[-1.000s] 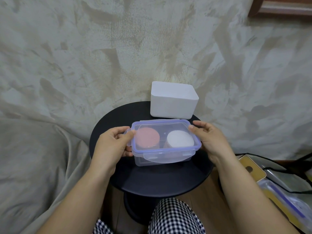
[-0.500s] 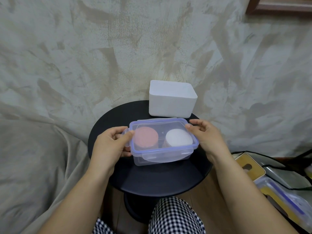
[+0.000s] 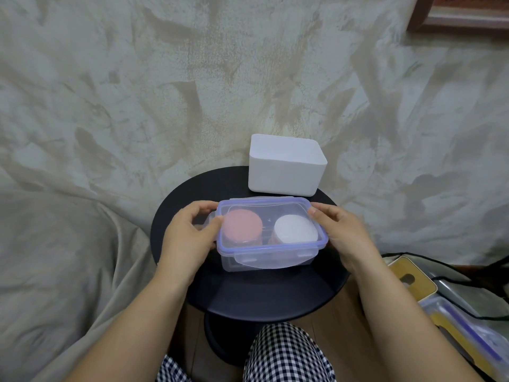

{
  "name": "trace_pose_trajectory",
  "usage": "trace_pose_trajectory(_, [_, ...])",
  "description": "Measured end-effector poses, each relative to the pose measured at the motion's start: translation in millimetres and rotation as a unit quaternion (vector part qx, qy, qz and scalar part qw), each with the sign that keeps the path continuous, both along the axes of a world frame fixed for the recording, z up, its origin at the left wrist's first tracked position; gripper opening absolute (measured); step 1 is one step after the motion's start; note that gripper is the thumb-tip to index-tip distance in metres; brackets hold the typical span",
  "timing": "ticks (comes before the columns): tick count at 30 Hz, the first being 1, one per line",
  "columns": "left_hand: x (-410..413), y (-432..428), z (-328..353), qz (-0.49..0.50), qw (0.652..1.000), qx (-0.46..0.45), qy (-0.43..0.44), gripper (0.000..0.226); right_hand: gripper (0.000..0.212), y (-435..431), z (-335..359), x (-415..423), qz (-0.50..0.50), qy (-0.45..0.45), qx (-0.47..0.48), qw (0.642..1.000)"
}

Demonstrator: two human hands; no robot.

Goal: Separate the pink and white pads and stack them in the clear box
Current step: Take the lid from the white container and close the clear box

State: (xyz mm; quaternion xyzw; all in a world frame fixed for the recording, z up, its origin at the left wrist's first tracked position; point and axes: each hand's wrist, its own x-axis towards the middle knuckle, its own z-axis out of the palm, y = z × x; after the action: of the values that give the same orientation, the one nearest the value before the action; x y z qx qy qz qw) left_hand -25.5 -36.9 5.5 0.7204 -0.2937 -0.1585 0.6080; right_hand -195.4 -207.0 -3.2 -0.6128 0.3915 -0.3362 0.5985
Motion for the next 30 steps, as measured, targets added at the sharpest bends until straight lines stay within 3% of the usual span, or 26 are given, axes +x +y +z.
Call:
trace_pose_trajectory(4, [5.4,-6.4,2.2,0.010,0.965,0.068,-0.253,0.026,0.025,3.8,-0.9,-7.0,0.011,0.016,-0.005,1.000])
trace_pose_trajectory(8, [-0.8,-12.6,7.8,-0.031,0.920,0.129,-0.369,0.030,0.022,5.9,-1.0,-7.6,-0.011,0.019,-0.011,1.000])
trace_pose_trajectory(10, [-11.2,-12.4,9.7,-0.087,0.910,0.141,-0.380,0.037,0.018,8.2,-1.1,-7.6,-0.012,0.021,-0.012,1.000])
trace_pose_trajectory(12, [-22.5,-11.3,9.1,-0.148,0.890,0.177,-0.393,0.063,0.020,9.6,-1.4,-8.7,-0.013,0.017,-0.015,1.000])
trace_pose_trajectory(15, [-27.4,-9.8,1.5,-0.165,0.852,0.236,-0.437,0.083,0.030,9.5,-1.5,-14.4,-0.003,0.016,-0.031,0.999])
trace_pose_trajectory(21, [-29.5,-8.5,-5.3,-0.140,0.859,0.197,-0.451,0.078,0.034,9.9,-4.3,-22.3,-0.002,-0.030,0.050,0.998])
trace_pose_trajectory(24, [-30.8,-7.5,-6.0,-0.139,0.862,0.190,-0.448,0.076,0.034,11.9,-0.3,-22.0,-0.006,-0.019,0.040,0.999])
trace_pose_trajectory(27, [-29.4,-8.1,-6.1,-0.133,0.866,0.181,-0.446,0.073,0.035,18.0,-0.1,-21.1,-0.021,0.018,-0.020,0.999])
trace_pose_trajectory(30, [-31.6,-8.0,-5.5,-0.128,0.871,0.172,-0.441,0.072,0.037,29.9,-1.2,-24.5,-0.021,0.113,-0.163,0.980])
